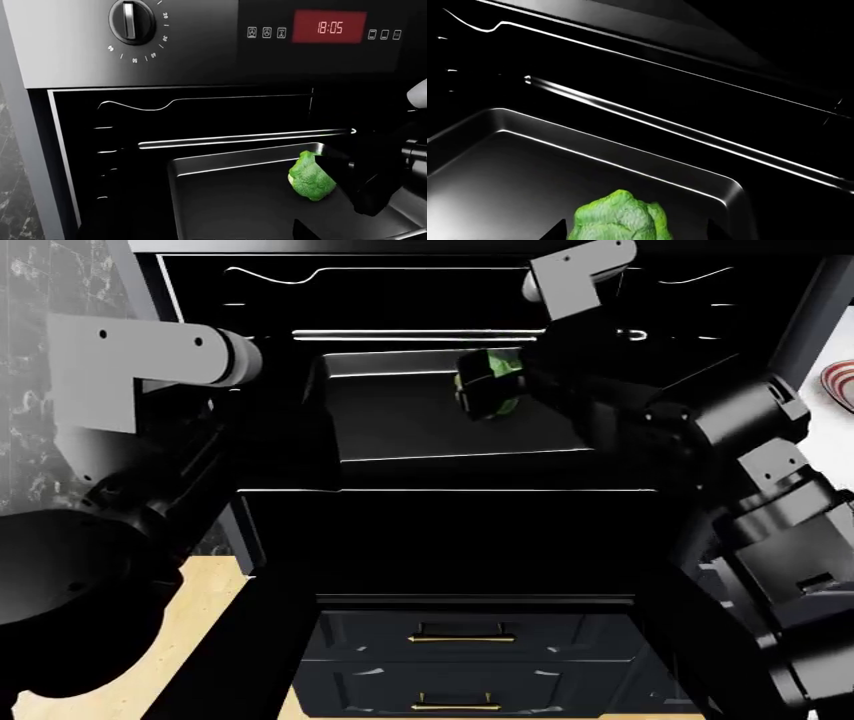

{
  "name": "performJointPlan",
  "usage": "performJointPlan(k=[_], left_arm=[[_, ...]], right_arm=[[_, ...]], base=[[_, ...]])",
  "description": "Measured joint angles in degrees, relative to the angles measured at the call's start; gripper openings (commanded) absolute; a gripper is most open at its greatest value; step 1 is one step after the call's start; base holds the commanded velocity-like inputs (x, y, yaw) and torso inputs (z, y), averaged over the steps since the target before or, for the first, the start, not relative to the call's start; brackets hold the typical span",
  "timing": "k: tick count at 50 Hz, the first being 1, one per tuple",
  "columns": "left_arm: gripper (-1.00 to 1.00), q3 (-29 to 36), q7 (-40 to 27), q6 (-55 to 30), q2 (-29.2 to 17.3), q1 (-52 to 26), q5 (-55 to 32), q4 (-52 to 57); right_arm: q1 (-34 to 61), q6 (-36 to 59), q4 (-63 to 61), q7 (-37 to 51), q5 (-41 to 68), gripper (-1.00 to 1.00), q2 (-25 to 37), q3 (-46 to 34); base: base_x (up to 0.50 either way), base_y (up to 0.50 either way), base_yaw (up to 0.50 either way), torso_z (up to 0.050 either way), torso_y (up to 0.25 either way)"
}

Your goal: Place the broccoli on the top rack of the oven.

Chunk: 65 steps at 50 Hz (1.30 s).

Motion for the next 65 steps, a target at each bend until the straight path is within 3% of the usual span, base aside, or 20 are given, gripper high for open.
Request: performJointPlan(k=[20, 37, 50, 65], left_arm=[[1.00, -0.45, -1.24, 0.20, -1.38, -0.70, -1.48, 1.06], [1.00, -0.96, -2.12, 0.73, -2.57, -0.79, -3.89, 2.59], [1.00, -4.19, -2.37, 3.57, -3.77, 0.65, -7.76, 4.90], [1.00, -13.69, 2.96, 9.08, -6.08, 9.32, -9.31, 10.22]], right_arm=[[-2.52, 12.72, -25.44, 16.68, 13.62, 1.00, 10.07, 6.45], [0.42, 23.74, -43.19, 38.19, 38.95, 1.00, 18.21, 12.95], [5.33, 22.96, -55.09, 54.22, 59.23, 1.00, 24.92, 14.79], [11.09, 14.37, -70.33, 70.33, 77.53, 1.00, 35.64, 17.01]], base=[[0.00, 0.00, 0.00, 0.000, 0.000], [0.00, 0.00, 0.00, 0.000, 0.000], [0.00, 0.00, 0.00, 0.000, 0.000], [0.00, 0.00, 0.00, 0.000, 0.000]])
